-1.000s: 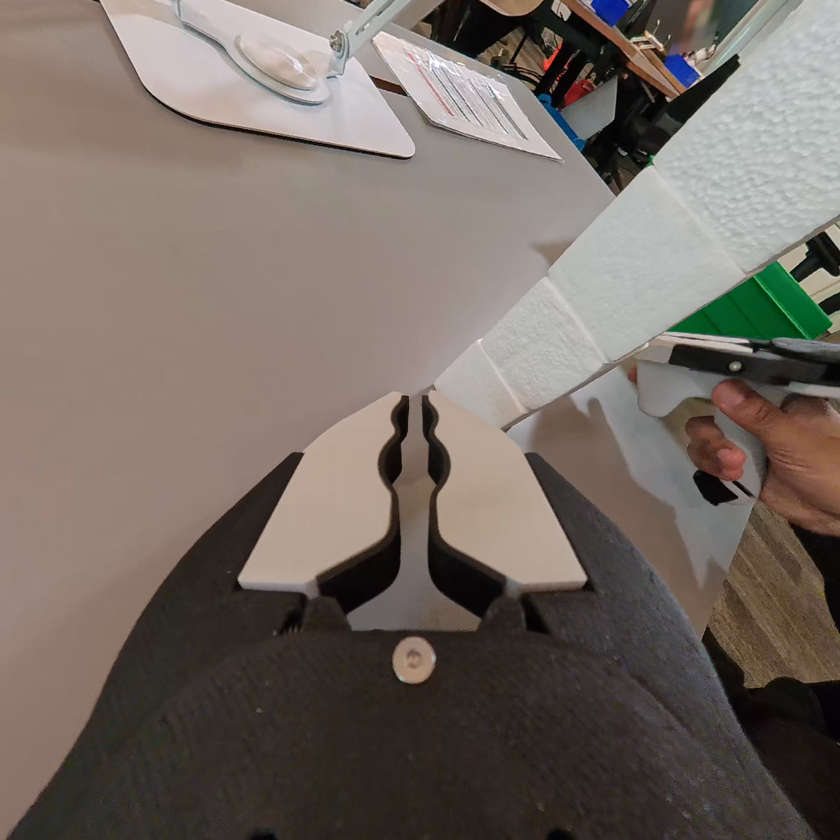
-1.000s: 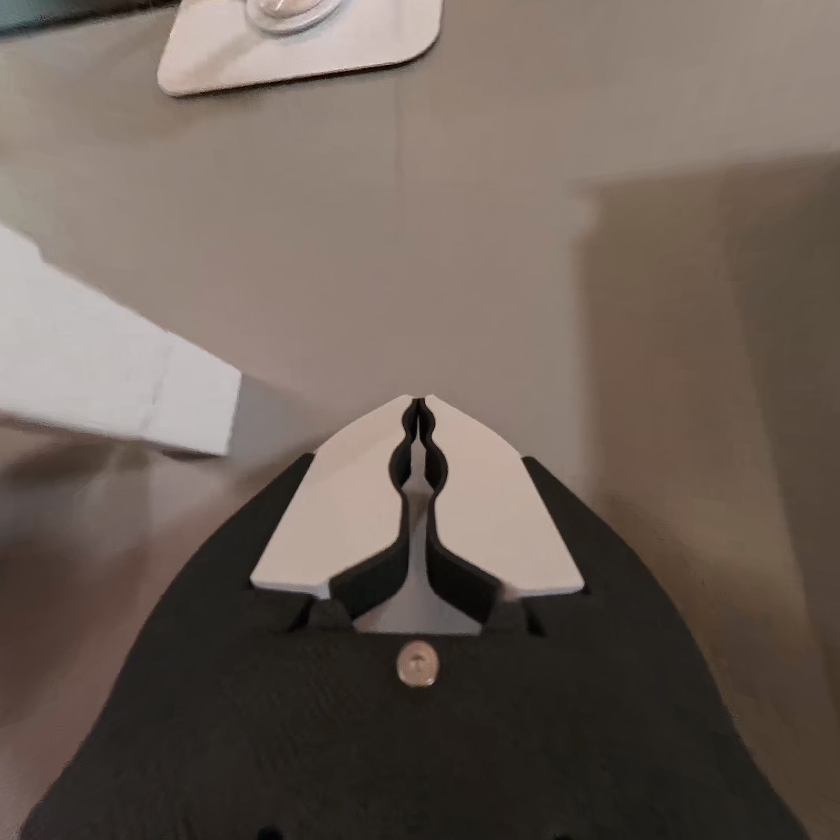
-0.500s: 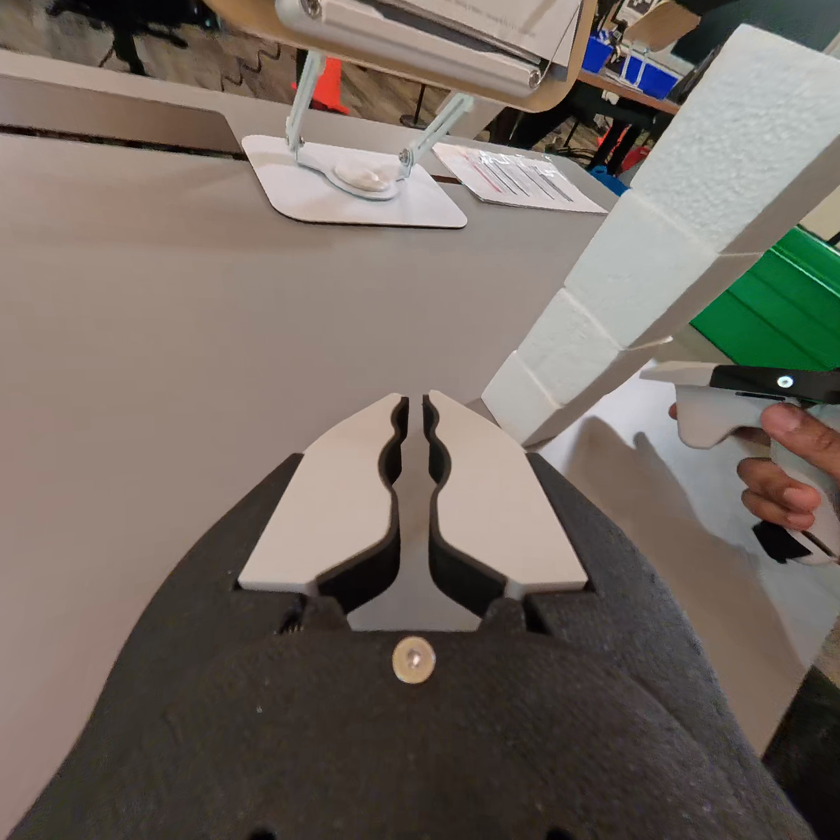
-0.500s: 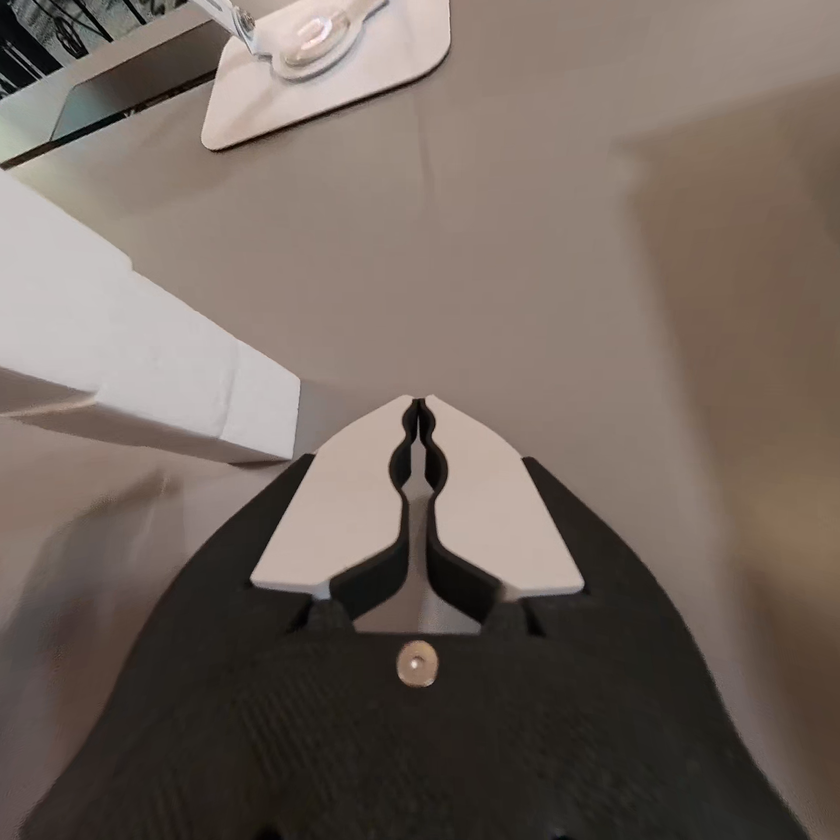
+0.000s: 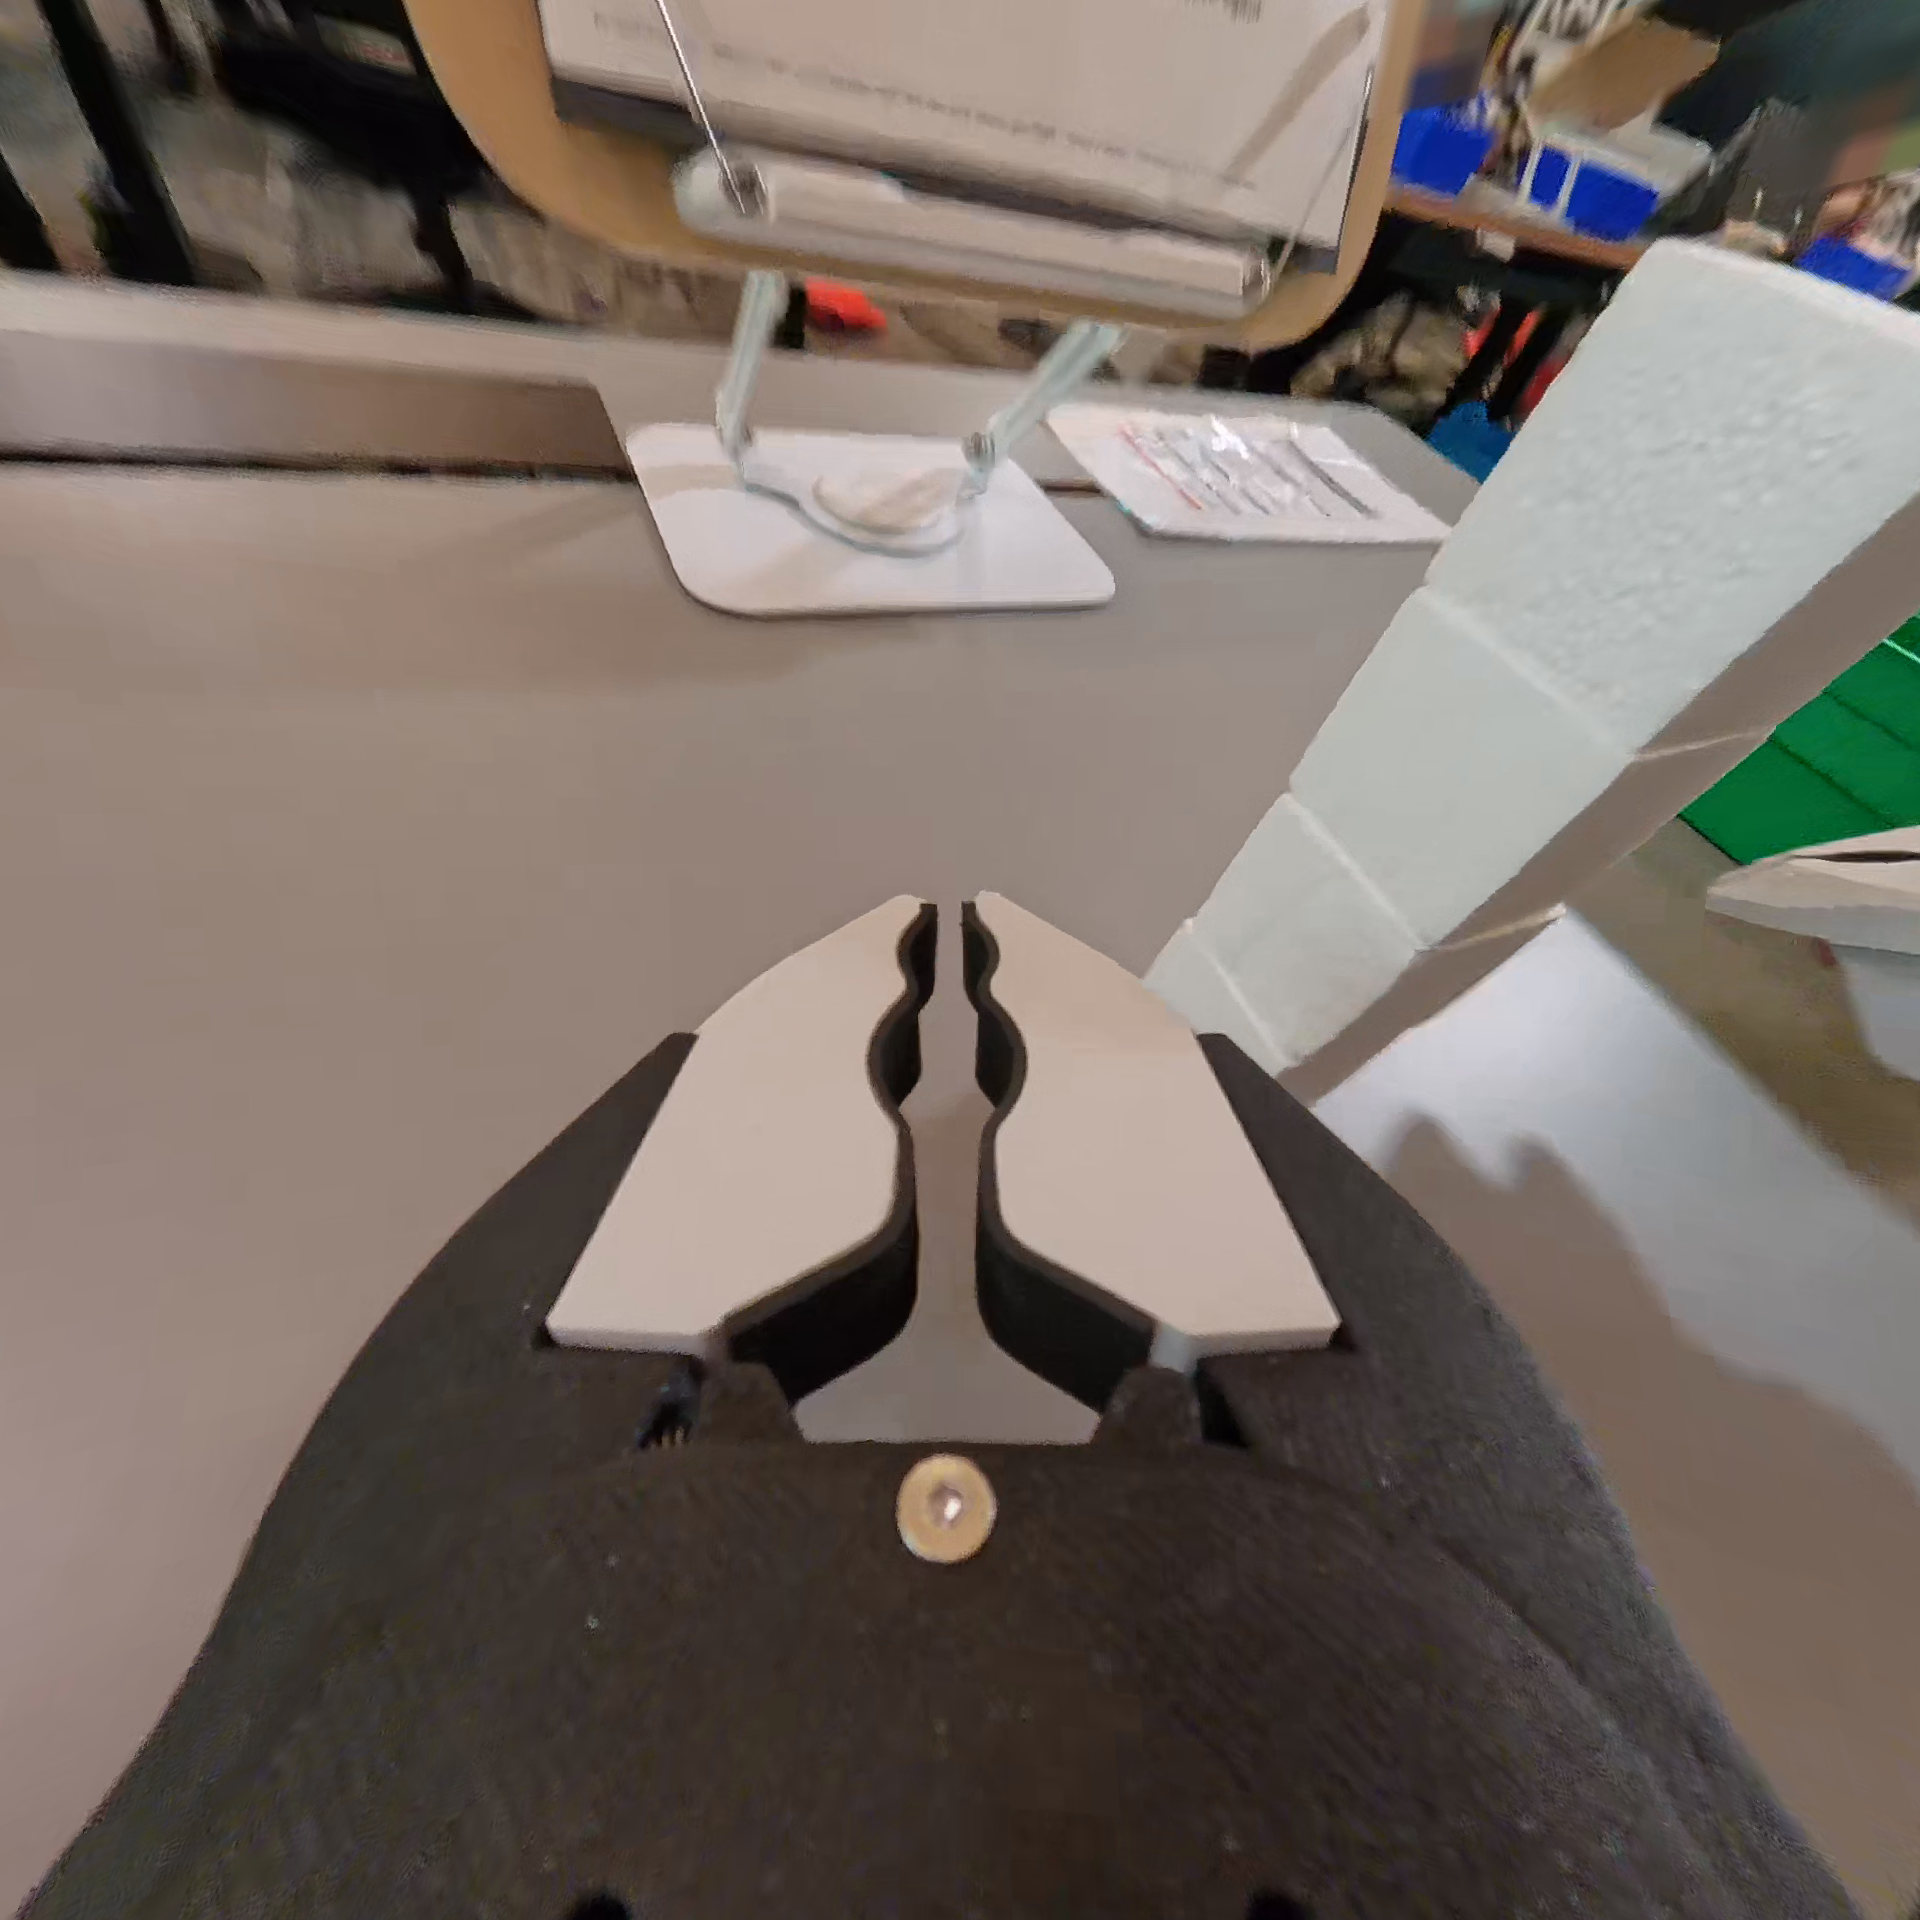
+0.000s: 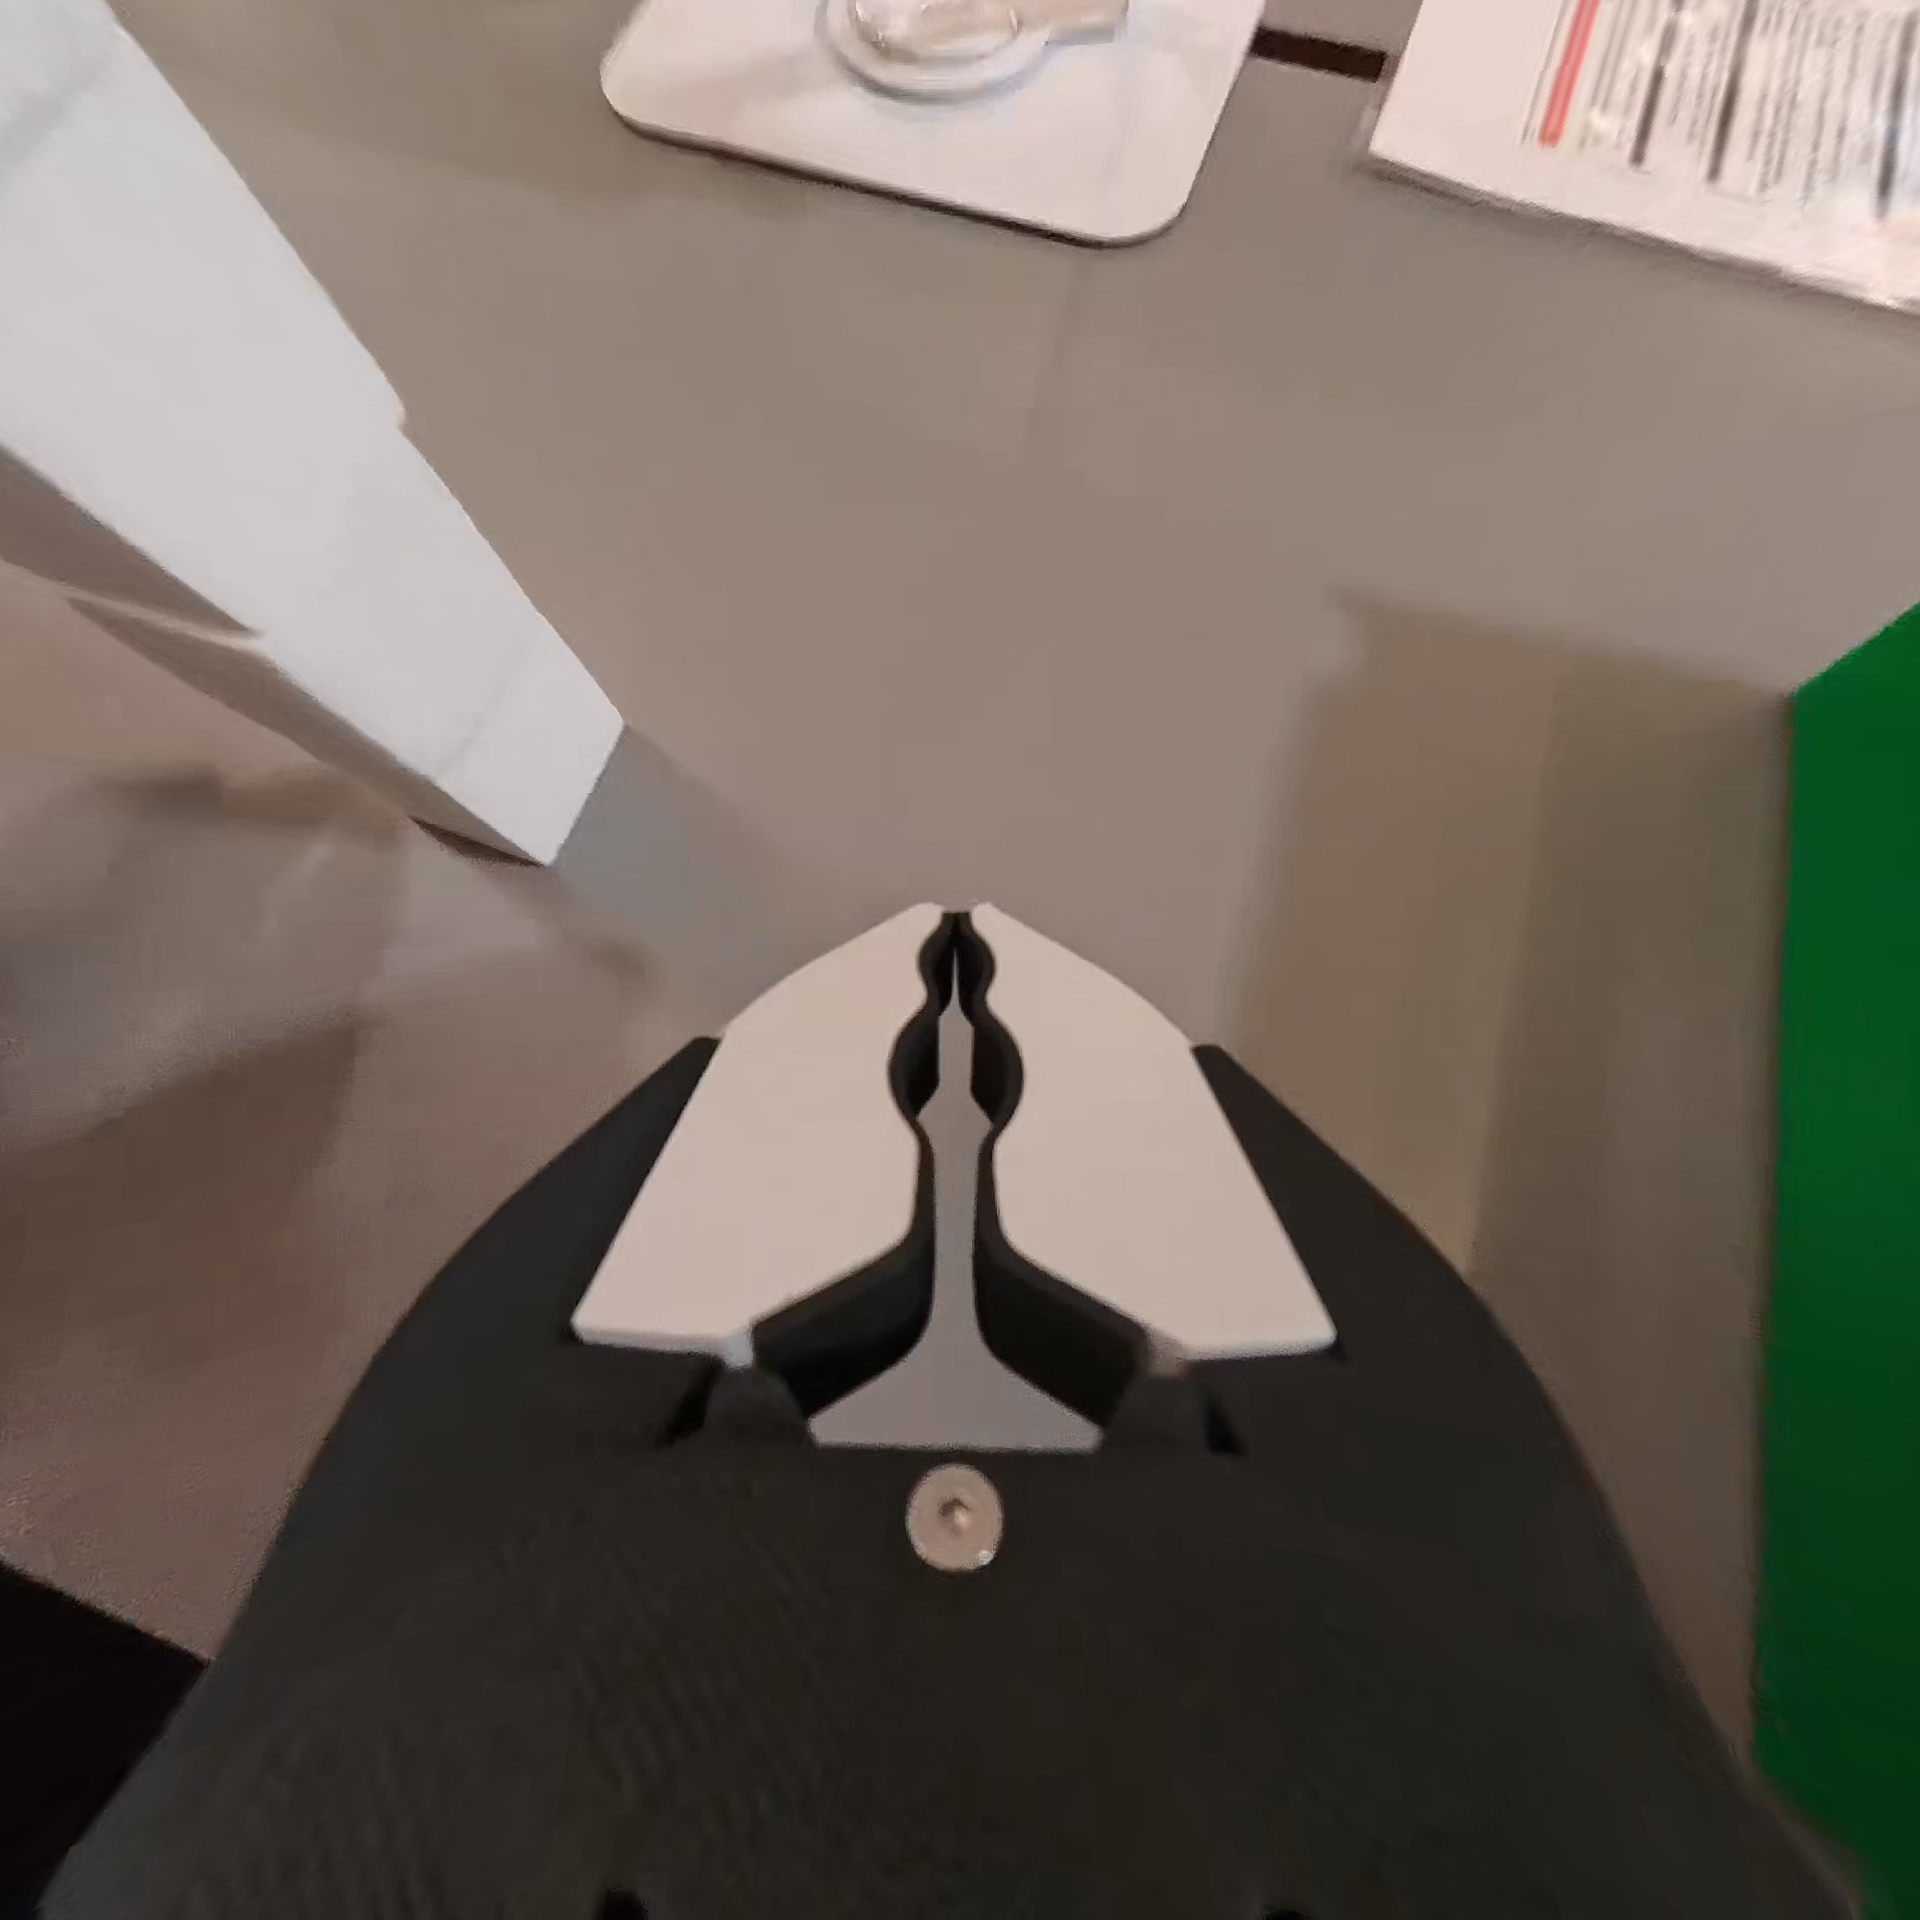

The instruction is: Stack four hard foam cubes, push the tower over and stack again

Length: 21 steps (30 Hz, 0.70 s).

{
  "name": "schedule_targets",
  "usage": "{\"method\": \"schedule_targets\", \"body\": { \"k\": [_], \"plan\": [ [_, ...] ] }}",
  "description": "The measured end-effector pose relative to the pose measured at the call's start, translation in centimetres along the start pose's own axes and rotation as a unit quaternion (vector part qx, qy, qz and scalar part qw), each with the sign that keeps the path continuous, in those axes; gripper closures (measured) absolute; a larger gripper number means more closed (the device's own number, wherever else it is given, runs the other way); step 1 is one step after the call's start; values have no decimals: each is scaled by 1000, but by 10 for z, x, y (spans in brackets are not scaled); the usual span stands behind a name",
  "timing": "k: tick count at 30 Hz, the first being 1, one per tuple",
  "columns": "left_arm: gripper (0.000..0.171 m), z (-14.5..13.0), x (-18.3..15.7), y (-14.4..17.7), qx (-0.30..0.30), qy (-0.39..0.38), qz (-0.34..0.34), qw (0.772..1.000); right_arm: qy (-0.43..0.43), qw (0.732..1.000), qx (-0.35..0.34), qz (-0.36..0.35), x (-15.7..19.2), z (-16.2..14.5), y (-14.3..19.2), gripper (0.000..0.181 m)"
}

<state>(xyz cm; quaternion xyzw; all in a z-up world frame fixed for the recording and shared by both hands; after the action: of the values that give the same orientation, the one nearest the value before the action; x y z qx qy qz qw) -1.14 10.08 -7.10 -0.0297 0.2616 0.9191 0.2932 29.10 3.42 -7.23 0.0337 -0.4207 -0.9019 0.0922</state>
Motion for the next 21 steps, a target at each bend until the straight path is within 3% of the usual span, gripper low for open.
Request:
{"method": "schedule_targets", "body": {
  "k": [2, 5, 8, 11, 14, 21],
  "plan": [
    [171, -5, 4, 4, -36, -32, 20, 999, -15, 999, -8, 37, -19, -4, 4, 181],
    [171, -16, 13, 1, -2, -63, 28, 998, -75, 996, 2, 46, -50, -5, 3, 181],
    [171, -17, 20, 0, 3, -39, 17, 999, -99, 989, 31, 105, -59, -11, 3, 181],
    [171, -21, 30, 7, -20, 2, 18, 1000, -46, 986, 69, 145, -59, -13, 13, 181],
    [171, -29, 44, 20, -26, 17, 46, 998, 12, 988, 72, 134, -62, -4, 20, 181],
    [171, -46, 58, 54, -37, 31, 96, 994, 167, 963, 180, 111, -46, 2, 3, 181]
  ]
}}
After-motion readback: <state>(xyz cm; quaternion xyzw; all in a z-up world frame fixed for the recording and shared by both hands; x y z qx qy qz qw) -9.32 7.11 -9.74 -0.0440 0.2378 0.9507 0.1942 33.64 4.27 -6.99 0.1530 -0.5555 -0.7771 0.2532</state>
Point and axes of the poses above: each gripper's, where its closed fingertips meet, y back along the fingers, z out of its top, x = y × z across the jaws, the point moved 8 cm from there along y, back along the fingers, and after that the axes turned 9 degrees about x, right-handed, at the moved point
